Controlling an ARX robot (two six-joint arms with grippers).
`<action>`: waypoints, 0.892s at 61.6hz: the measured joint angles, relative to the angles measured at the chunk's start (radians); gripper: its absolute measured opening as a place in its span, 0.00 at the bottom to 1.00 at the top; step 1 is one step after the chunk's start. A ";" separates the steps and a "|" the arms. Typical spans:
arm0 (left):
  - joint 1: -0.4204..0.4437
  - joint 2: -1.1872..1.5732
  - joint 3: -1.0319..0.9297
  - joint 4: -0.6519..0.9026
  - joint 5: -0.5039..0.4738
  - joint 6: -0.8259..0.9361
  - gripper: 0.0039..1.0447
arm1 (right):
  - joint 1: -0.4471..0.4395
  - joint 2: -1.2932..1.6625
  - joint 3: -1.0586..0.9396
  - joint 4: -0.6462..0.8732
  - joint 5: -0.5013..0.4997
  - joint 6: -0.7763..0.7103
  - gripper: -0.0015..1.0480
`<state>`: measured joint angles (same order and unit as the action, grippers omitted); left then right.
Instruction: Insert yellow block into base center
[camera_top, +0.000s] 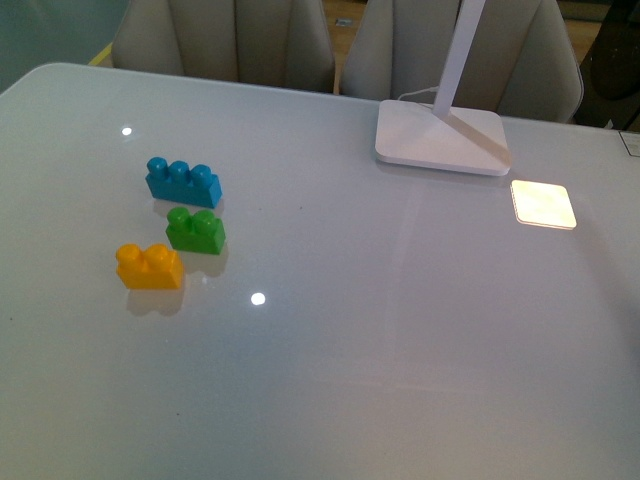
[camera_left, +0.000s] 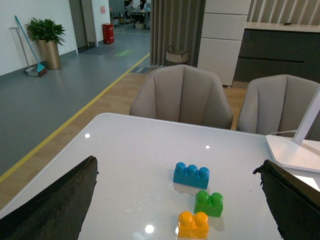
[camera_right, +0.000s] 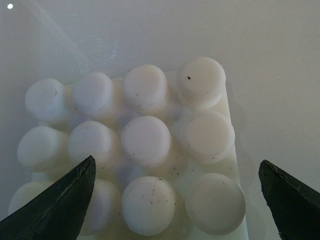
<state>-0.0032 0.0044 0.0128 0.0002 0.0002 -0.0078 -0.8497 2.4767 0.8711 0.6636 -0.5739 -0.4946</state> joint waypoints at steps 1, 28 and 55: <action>0.000 0.000 0.000 0.000 0.000 0.000 0.93 | 0.004 -0.002 -0.005 0.000 0.002 0.006 0.91; 0.000 0.000 0.000 0.000 0.000 0.000 0.93 | 0.111 -0.017 -0.097 0.091 0.101 0.165 0.92; 0.000 0.000 0.000 0.000 0.000 0.000 0.93 | 0.314 -0.015 -0.208 0.225 0.213 0.338 0.92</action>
<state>-0.0032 0.0044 0.0128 0.0002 -0.0002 -0.0082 -0.5358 2.4615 0.6628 0.8886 -0.3607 -0.1562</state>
